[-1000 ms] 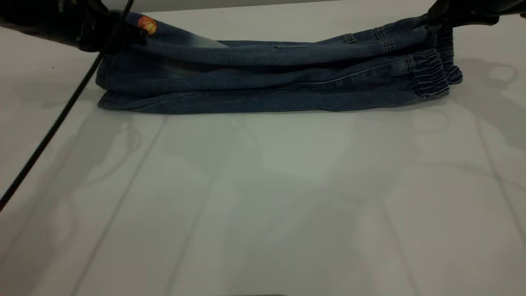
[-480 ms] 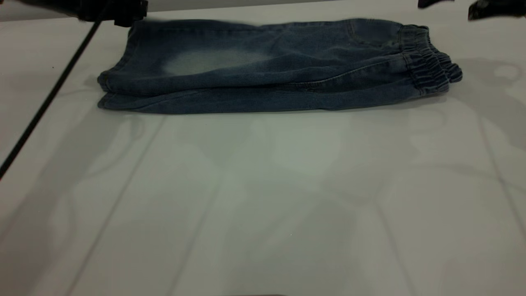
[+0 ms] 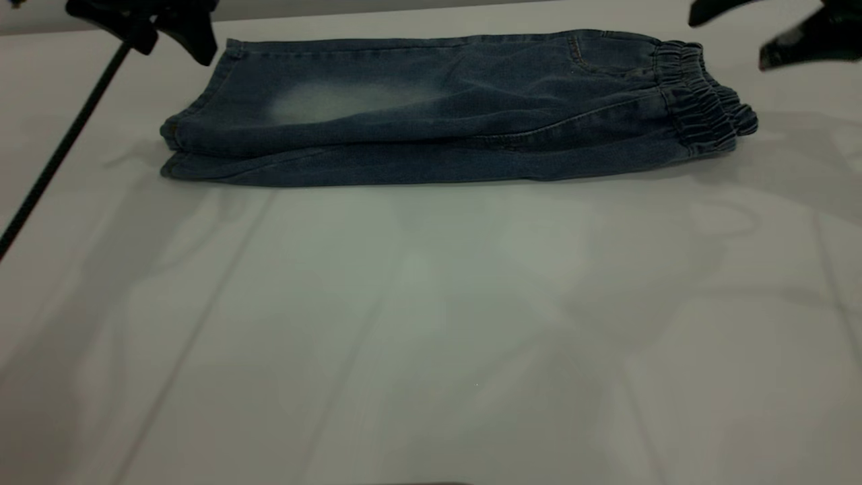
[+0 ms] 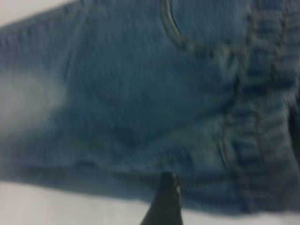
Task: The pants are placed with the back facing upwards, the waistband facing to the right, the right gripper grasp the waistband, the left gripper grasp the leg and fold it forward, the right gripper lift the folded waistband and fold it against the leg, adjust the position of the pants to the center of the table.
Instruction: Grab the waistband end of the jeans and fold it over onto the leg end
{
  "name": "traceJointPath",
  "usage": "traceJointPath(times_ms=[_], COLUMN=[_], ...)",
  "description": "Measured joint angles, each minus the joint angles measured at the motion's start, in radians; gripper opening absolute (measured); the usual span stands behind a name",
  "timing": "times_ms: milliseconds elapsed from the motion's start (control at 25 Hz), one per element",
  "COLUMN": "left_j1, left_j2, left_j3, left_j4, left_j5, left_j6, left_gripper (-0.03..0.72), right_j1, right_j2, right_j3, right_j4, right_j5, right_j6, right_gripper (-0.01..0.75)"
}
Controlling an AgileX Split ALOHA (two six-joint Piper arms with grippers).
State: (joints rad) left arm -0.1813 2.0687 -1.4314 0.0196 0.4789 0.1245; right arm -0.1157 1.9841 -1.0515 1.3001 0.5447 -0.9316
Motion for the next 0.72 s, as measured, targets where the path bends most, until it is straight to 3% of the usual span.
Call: traceJointPath(times_ms=[320, 720], left_j1=[-0.109, -0.121], left_j2=[0.000, 0.000], left_j3=[-0.012, -0.012], left_j4=[-0.001, -0.008], left_j5=[0.018, 0.018], left_j6=[0.005, 0.004], left_gripper=[0.497, 0.497], right_j1=[-0.050, -0.050], right_j2=[0.131, 0.281], right_j3=[0.000, -0.004], right_j4=[-0.024, 0.340], right_j5=[0.071, 0.153], right_j6=[0.046, -0.251], right_gripper=[0.594, 0.593])
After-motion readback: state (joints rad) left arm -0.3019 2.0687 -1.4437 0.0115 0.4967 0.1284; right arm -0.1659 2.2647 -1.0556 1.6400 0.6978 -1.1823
